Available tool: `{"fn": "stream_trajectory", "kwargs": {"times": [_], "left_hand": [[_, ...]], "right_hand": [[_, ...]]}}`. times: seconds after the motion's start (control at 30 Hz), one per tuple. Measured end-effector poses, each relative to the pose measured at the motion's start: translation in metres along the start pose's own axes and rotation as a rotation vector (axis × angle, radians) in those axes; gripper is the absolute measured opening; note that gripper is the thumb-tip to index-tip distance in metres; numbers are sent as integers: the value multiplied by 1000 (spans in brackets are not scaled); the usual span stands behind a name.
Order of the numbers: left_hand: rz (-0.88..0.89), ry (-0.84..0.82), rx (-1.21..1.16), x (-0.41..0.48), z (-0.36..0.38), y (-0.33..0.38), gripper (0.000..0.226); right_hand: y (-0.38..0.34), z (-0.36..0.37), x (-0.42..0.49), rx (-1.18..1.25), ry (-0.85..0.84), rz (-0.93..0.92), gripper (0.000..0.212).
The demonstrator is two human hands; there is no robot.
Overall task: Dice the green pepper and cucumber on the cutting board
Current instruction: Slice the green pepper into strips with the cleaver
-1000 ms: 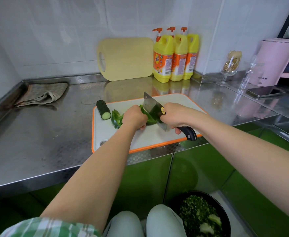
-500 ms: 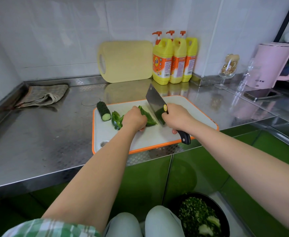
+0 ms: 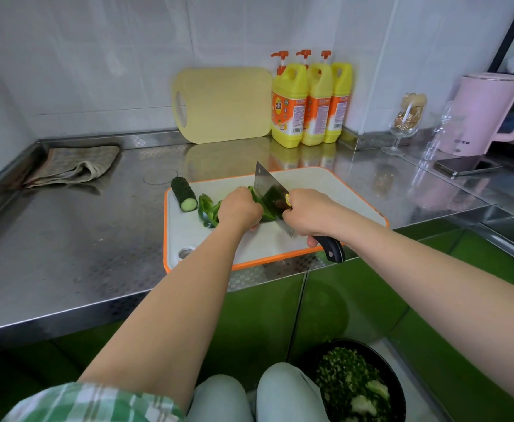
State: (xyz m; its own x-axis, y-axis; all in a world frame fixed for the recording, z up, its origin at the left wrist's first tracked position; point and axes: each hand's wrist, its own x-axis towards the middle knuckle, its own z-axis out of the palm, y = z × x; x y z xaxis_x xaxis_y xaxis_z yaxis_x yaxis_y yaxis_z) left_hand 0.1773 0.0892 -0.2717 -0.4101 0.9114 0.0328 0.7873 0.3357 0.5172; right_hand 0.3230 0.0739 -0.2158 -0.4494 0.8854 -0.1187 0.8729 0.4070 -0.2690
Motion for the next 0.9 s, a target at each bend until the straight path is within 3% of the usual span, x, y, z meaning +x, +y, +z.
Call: {"fn": "stream_trajectory", "kwargs": {"times": [0.1,0.3,0.47,0.6,0.9], "left_hand": [[5,-14,-5,-2,0,0,3],[55,9,-2,-3,-2,-3,28],[63,43,51,-6,0,1,28],[6,43,-10,-8,-2,3,31],[-18,-62,-42,-8,-8,5,27]], "right_hand": [[-2,1,7,19,-31,13,10],[-8,9,25,62,42,23,14],[-1,7,22,162,42,36,18],[-6,-3,17,70,-53,64,9],[19,-5,15,247,88,-13,9]]}}
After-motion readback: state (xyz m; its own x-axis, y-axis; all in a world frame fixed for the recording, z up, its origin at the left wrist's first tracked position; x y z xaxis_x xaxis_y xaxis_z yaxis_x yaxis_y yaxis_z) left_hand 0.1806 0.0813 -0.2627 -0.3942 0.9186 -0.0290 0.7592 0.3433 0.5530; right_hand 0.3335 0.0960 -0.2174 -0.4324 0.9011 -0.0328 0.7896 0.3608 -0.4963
